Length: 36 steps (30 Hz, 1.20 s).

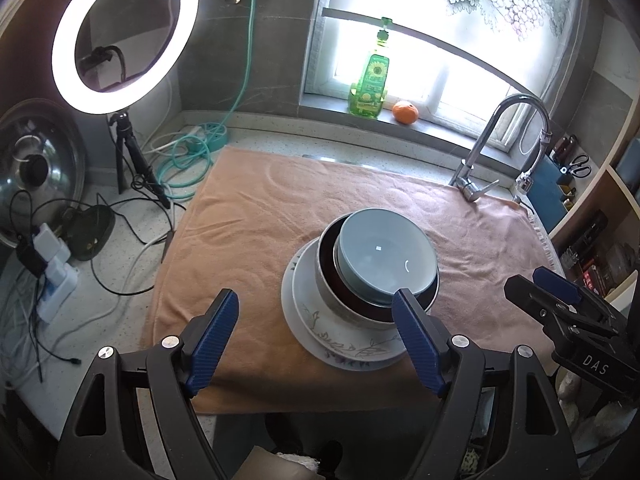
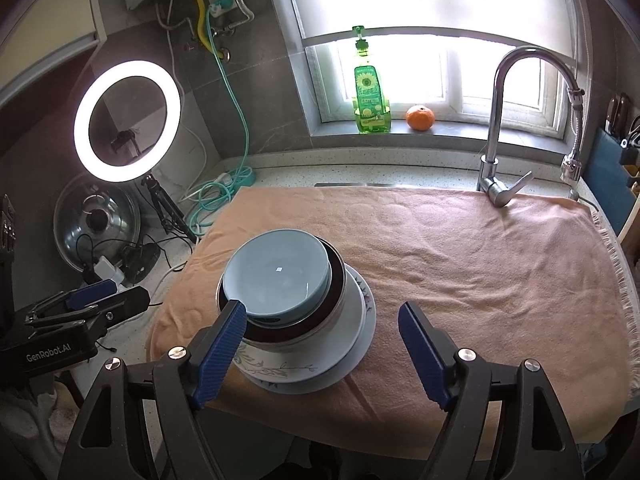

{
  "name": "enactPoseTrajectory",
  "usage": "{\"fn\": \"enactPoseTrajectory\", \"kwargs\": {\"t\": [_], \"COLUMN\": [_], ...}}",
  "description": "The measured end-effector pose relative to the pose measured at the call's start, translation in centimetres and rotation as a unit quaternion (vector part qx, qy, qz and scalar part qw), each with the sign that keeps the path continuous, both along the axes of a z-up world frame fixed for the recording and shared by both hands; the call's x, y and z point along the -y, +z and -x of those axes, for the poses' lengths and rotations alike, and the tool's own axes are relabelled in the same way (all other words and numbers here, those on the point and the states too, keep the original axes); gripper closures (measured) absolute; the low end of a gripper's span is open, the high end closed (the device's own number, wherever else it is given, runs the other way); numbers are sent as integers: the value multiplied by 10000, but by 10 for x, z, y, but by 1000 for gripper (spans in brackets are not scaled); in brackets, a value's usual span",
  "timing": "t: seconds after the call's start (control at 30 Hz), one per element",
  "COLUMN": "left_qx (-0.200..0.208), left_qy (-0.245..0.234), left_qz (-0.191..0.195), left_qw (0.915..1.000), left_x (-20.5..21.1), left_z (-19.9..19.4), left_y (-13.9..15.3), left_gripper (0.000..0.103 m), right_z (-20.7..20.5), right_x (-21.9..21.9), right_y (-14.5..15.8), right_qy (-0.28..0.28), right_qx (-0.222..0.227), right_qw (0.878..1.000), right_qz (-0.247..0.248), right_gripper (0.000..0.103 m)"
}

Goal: Organize plates and bowls

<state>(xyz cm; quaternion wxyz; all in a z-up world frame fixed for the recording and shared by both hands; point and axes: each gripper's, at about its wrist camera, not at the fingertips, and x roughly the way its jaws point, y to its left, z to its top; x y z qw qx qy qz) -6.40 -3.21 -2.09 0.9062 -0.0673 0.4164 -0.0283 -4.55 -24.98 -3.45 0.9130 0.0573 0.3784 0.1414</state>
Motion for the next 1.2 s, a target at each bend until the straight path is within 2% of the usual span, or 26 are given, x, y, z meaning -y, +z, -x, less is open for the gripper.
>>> {"fn": "enactPoseTrajectory", "kwargs": {"t": [1.2], "left_qx": [53], "left_qy": [-6], "left_qz": [14], "left_qw": [10000], "left_x": [3], "left_z": [6], "left_y": [4], "left_gripper": [24], "right_z": [3], "right_x": [-1], "right_y": [3], "right_qy": [-65], "right_qx": [-22], "right_qw": [9999], "right_qz": [-75], "right_gripper": [27]}}
